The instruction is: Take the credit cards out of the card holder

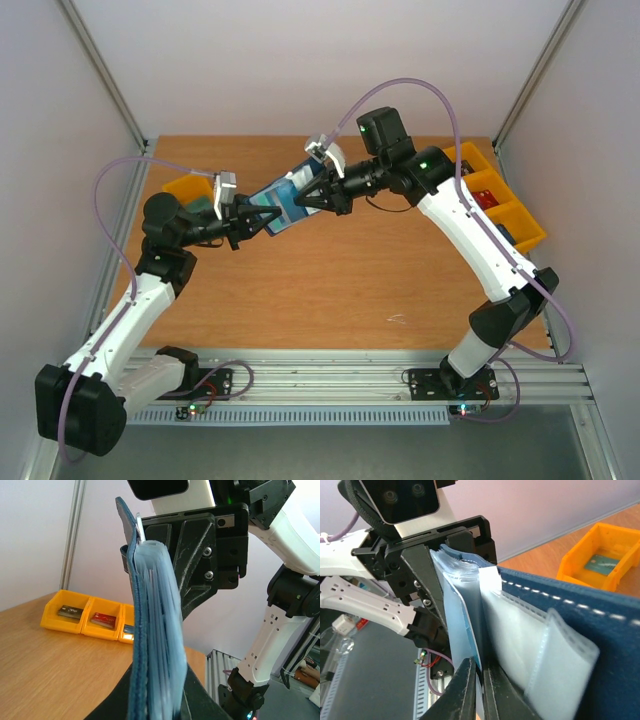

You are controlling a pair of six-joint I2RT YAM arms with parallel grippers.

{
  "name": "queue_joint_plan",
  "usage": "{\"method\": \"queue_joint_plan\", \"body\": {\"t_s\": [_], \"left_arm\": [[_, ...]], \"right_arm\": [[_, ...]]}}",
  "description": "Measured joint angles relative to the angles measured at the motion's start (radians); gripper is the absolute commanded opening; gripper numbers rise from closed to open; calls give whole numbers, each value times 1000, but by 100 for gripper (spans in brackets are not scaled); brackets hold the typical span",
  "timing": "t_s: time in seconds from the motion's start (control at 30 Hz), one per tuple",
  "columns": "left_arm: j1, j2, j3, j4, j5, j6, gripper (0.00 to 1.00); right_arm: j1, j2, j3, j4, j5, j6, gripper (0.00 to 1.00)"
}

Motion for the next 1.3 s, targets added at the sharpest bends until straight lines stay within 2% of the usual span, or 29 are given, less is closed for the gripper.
{"method": "queue_joint_plan", "body": {"t_s": [0.1,0.13,0.2,0.4,0.53,0.67,0.83,0.9,1.3], "left_arm": [[1,0,0,-2,-2,-3,3],[1,0,0,-2,-3,-3,10],[1,0,0,-2,-3,-4,16],[-2,-2,0,-2,-4,-7,17],[-3,-2,0,-2,-5,-7,23],[-5,-2,0,-3,-4,-7,21],[-6,-2,0,-6,-8,-8,4],[-6,-2,0,-11,-13,-8,1],[-6,-2,-8,-54,-31,5,0]], "right_arm": [[-1,3,0,0,-19,0,1],[-1,2,0,0,-20,0,1],[-2,1,0,-1,-20,0,1],[-10,-5,0,-5,-19,0,1],[-14,-8,0,-9,-18,0,1],[-26,-20,0,-14,-14,0,1],[-30,-24,0,-22,-7,-5,1],[-31,-24,0,-26,-2,-9,1],[-85,-48,34,-115,49,-46,1]]}}
